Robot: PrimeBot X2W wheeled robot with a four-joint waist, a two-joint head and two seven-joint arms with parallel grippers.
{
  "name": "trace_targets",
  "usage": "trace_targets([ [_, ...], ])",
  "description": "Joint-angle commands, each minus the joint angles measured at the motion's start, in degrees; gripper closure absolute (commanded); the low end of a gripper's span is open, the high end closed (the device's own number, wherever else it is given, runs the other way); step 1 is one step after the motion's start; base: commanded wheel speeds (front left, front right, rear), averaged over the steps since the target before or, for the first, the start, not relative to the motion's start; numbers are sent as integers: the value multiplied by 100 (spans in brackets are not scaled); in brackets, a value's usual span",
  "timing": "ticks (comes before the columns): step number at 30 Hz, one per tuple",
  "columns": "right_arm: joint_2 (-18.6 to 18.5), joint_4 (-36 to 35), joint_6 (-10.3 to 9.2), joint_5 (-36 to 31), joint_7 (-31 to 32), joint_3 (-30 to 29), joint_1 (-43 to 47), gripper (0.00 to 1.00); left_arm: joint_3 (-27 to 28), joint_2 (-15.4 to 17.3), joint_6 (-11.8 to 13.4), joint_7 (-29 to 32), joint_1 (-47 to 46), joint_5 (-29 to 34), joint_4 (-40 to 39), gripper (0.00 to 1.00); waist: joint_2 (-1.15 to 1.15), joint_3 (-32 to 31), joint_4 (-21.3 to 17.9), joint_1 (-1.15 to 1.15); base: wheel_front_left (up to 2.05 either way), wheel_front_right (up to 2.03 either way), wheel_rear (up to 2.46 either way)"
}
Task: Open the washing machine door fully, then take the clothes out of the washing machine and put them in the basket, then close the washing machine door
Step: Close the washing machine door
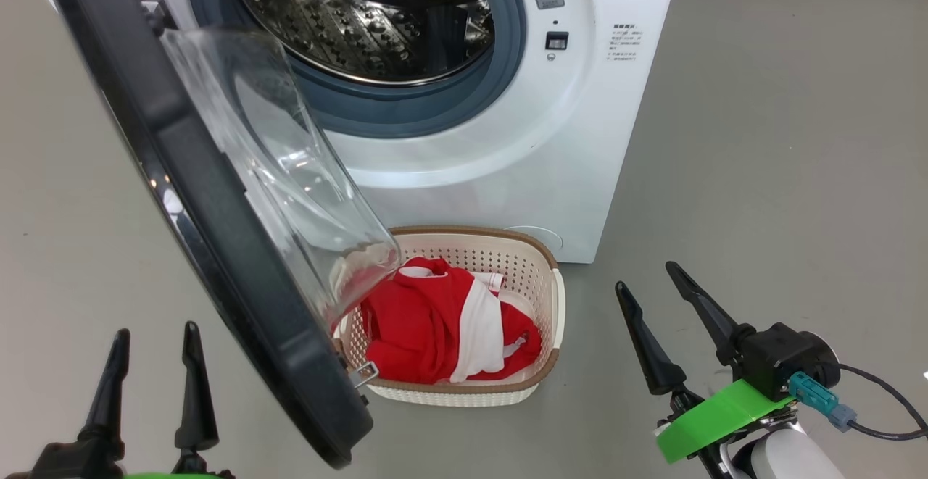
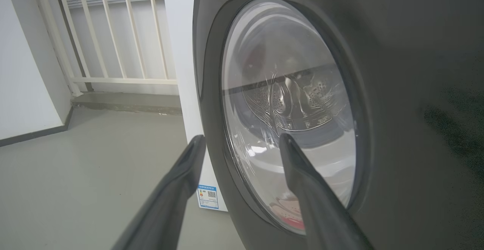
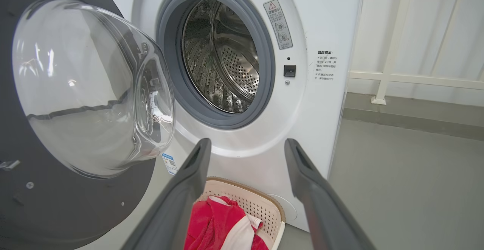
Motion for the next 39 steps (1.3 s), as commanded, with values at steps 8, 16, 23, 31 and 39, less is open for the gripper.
trace_targets([
  [8, -33, -141, 26, -78, -37, 154, -97, 0, 221, -6, -55, -68, -106, 144, -54, 0, 0, 44, 37, 0, 0, 0, 0],
  [16, -84, -144, 26, -68, -37, 179, -123, 0, 229, -42, -93, -69, -142, 161, 36, 0, 0, 37, 73, 0, 0, 0, 0],
  [23, -79, -145, 26, -64, -37, 188, -115, 0, 275, -58, -108, -69, -196, 164, 57, 0, 0, 64, 88, 0, 0, 0, 0],
  [31, -82, -164, 26, -74, -37, 191, -122, 0, 295, -70, -66, -69, -270, 110, 68, 9, 0, 111, 94, 0, 0, 0, 0],
  [39, -111, -147, 26, -53, -37, 210, -105, 0, 332, -76, -58, -45, -536, -2127, -130, 100, 0, 53, 100, 0, 0, 0, 0],
])
